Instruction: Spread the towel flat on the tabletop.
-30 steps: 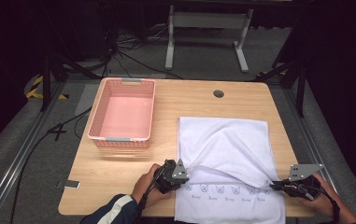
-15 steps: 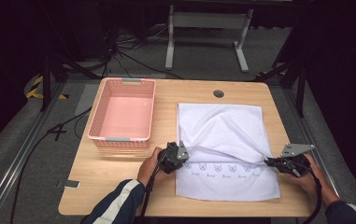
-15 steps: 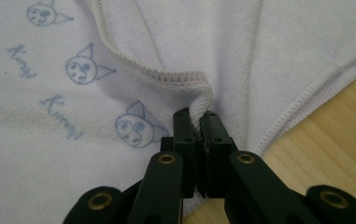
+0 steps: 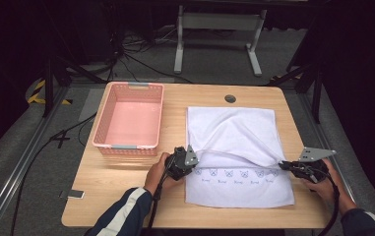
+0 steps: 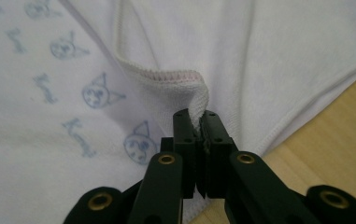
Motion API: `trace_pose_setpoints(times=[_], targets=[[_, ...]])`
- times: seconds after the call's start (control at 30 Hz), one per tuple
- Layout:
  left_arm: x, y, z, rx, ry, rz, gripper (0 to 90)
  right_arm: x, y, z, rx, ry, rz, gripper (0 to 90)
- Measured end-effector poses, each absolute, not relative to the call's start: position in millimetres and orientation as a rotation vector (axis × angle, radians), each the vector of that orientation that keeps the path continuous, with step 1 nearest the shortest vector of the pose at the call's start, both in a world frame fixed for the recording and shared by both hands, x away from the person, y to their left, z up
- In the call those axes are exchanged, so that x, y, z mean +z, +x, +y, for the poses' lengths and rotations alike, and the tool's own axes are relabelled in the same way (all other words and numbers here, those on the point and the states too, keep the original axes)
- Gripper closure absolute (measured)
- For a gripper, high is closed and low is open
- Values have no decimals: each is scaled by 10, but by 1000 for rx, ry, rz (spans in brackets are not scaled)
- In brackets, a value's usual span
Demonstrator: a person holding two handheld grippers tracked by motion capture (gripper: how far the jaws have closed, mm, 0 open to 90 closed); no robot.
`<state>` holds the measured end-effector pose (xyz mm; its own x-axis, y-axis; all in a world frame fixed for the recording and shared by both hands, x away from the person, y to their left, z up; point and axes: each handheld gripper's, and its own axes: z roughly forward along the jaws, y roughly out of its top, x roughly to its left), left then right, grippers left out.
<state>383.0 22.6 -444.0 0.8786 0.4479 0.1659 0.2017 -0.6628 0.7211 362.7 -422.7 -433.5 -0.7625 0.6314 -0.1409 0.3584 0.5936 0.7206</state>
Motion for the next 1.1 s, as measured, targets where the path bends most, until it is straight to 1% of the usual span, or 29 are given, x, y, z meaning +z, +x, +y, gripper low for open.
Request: trace_pose_setpoints(times=[0.03,0.07,0.17,0.2,0.33,0.43,0.5,0.57,0.63,0.67,0.73,0.8,0.87,0.93,1.03,1.1], targets=[[-4365,3801,261,445,2272,459,871,-4282,3604,-4246,1026,788,2426,863],[-4311,3777,293,441,2239,452,871,-4153,3531,-4271,1085,749,2404,862],[-4186,3688,388,440,2189,421,871,-4053,3455,-4284,1131,699,2402,861],[-4160,3654,421,421,2173,406,871,-4009,3411,-4283,1141,666,2415,860],[-4070,3475,533,438,2174,354,869,-3847,3259,-4284,1143,556,2452,857],[-4024,3441,571,440,2163,341,866,-3744,3221,-4317,1195,529,2457,855],[-3982,3390,593,420,2170,289,865,-3675,3188,-4334,1202,486,2473,855],[-3996,3317,592,362,2192,233,859,-3647,3135,-4329,1191,421,2522,848],[-4048,3229,600,302,2259,135,846,-3675,3077,-4305,1177,346,2605,842],[-4101,3191,601,271,2289,114,848,-3724,3038,-4274,1147,295,2663,839],[-4190,3154,602,227,2319,122,856,-3850,2972,-4214,1089,218,2786,832],[-4287,3124,597,201,2360,88,861,-3958,2924,-4177,1041,185,2855,837],[-4362,3088,597,171,2384,105,864,-4069,2874,-4149,1010,174,2912,833],[-4418,3097,590,170,2404,104,867,-4156,2826,-4140,1000,178,2948,828],[-4541,3102,534,208,2488,98,869,-4277,2789,-4131,942,198,2970,838],[-4572,3162,525,199,2475,120,872,-4349,2803,-4119,881,219,2979,851]])
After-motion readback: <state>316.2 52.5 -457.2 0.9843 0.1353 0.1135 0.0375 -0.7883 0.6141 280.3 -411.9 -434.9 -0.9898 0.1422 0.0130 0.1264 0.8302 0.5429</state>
